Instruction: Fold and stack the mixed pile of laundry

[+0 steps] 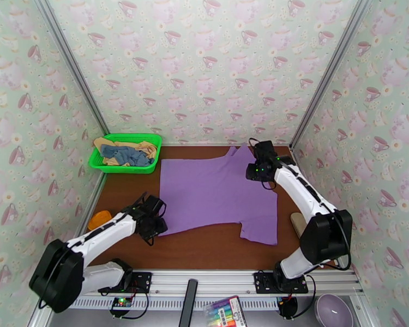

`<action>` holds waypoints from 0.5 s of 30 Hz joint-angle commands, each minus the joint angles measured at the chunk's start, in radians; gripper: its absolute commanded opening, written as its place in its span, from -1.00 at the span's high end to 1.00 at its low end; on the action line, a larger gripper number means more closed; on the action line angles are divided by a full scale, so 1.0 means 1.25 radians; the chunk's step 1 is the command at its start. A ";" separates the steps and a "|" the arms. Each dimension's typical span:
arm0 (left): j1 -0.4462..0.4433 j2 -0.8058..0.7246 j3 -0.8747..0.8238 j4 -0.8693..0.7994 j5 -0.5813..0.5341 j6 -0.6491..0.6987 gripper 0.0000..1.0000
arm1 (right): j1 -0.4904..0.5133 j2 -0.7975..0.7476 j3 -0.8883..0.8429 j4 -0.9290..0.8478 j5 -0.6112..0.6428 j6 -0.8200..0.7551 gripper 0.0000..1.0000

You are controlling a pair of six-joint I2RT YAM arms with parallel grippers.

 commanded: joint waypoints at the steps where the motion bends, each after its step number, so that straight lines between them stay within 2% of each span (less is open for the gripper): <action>1: -0.008 0.040 -0.009 0.052 0.011 -0.011 0.01 | 0.006 -0.044 -0.028 0.025 -0.014 0.000 0.22; 6: -0.011 0.091 -0.017 0.074 0.003 -0.002 0.25 | 0.006 -0.073 -0.051 0.020 -0.011 -0.001 0.29; 10: -0.008 0.131 -0.002 0.092 -0.016 0.017 0.70 | 0.006 -0.114 -0.066 0.016 -0.021 -0.014 0.32; 11: -0.002 0.145 0.007 0.094 -0.022 0.027 0.91 | 0.006 -0.130 -0.069 0.017 -0.028 -0.023 0.30; 12: 0.004 0.156 0.017 0.093 -0.025 0.036 1.00 | 0.007 -0.145 -0.073 0.018 -0.035 -0.035 0.22; 13: 0.014 0.168 0.030 0.090 -0.030 0.049 1.00 | 0.009 -0.167 -0.082 0.022 -0.045 -0.051 0.11; 15: 0.038 0.180 0.055 0.079 -0.036 0.076 1.00 | 0.020 -0.215 -0.098 0.031 -0.061 -0.090 0.01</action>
